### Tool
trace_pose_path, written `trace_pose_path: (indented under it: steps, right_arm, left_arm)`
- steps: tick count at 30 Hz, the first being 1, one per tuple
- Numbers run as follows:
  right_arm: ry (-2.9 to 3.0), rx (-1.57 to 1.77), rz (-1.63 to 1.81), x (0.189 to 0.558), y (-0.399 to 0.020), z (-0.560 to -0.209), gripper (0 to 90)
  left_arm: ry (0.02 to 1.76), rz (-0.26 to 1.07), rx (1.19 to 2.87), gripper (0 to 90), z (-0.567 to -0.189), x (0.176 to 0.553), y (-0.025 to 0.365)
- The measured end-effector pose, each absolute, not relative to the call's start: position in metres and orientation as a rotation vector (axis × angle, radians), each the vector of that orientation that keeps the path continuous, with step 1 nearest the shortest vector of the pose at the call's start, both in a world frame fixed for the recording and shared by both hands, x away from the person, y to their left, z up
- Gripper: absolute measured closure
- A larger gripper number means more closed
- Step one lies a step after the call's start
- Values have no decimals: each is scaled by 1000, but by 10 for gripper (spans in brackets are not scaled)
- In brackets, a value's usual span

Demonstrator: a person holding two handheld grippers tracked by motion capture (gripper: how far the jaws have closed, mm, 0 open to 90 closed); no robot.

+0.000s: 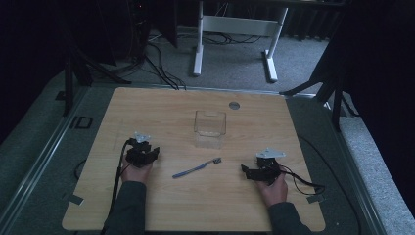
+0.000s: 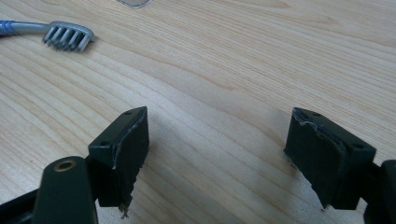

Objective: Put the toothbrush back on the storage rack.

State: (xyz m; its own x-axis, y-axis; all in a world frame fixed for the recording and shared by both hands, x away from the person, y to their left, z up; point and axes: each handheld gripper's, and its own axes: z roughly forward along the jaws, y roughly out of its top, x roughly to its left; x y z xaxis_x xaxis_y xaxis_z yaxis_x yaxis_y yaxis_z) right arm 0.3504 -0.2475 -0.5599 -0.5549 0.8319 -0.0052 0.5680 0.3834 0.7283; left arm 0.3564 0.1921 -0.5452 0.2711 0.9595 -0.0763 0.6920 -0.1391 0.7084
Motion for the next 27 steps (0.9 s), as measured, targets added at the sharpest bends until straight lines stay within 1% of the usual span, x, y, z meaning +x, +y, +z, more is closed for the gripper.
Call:
trace_pose_path:
  steps: [9, 17, 27]
  right_arm:
    - [2277, 1215, 980, 350, -248, -560, 213]
    - [2277, 1216, 981, 350, -248, -560, 212]
    - [2276, 1216, 982, 350, -247, -560, 212]
  left_arm:
    - [1451, 538, 1951, 611, -533, 350, 197]
    - [1420, 551, 1978, 636, -517, 347, 190]
    - [1373, 533, 1991, 636, -500, 348, 180]
